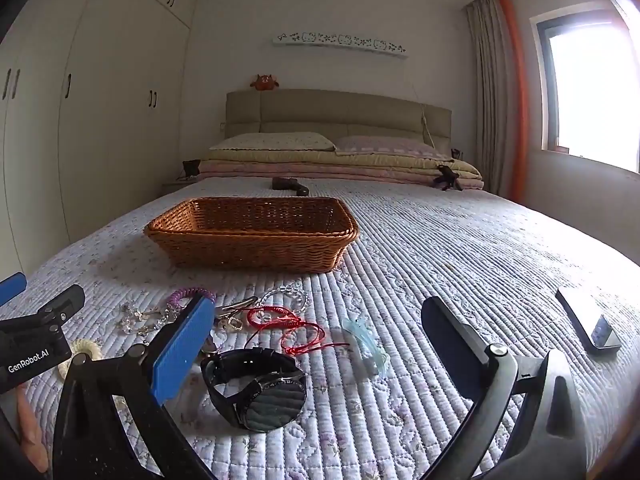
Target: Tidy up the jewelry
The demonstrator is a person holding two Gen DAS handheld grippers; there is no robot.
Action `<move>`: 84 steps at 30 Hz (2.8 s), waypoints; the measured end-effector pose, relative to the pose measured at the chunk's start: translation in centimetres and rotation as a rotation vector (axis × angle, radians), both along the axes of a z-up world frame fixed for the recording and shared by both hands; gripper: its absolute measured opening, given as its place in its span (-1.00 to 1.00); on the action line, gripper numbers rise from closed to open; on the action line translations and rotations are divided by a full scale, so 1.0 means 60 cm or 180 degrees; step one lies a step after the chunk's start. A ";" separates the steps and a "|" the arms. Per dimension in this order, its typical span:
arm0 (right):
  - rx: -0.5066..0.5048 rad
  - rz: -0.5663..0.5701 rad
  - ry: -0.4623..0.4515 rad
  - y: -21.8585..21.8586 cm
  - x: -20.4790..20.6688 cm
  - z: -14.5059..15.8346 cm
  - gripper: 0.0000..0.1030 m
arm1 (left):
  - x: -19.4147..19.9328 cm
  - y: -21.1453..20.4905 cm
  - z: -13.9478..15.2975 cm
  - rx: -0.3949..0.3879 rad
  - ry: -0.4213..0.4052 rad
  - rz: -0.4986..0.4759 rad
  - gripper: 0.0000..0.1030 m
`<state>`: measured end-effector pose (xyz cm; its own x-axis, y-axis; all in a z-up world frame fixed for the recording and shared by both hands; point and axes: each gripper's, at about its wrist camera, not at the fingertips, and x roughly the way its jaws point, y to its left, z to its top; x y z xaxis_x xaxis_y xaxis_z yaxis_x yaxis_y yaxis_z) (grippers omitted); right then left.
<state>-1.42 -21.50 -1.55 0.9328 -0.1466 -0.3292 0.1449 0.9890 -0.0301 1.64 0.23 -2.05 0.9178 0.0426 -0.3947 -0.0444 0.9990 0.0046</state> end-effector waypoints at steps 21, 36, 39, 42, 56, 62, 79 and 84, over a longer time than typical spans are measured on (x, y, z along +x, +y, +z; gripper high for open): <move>-0.0018 0.0024 0.0063 0.006 0.009 -0.003 1.00 | 0.002 0.000 -0.002 0.0005 0.0034 -0.0029 0.99; -0.0091 0.0022 0.0063 0.013 0.007 -0.007 1.00 | 0.002 0.002 -0.003 -0.0011 0.0046 -0.0015 0.99; -0.0110 0.0017 0.0059 0.016 0.007 -0.008 1.00 | 0.002 0.003 -0.003 -0.0015 0.0044 -0.0019 0.99; -0.0119 0.0016 0.0060 0.017 0.008 -0.008 1.00 | 0.001 0.002 -0.003 -0.0014 0.0037 -0.0021 0.99; -0.0117 0.0015 0.0055 0.017 0.007 -0.008 1.00 | -0.003 0.002 -0.001 -0.0010 0.0031 -0.0037 0.99; -0.0104 0.0014 0.0064 0.016 0.006 -0.009 1.00 | -0.003 0.003 0.000 -0.0014 0.0030 -0.0041 0.99; 0.0303 0.0137 0.0626 -0.119 -0.005 -0.006 0.73 | -0.018 0.085 0.001 -0.0394 0.0731 -0.0649 0.90; 0.0293 0.0276 0.0788 -0.128 -0.002 -0.023 0.34 | -0.009 0.083 -0.018 -0.0608 0.1118 -0.0964 0.37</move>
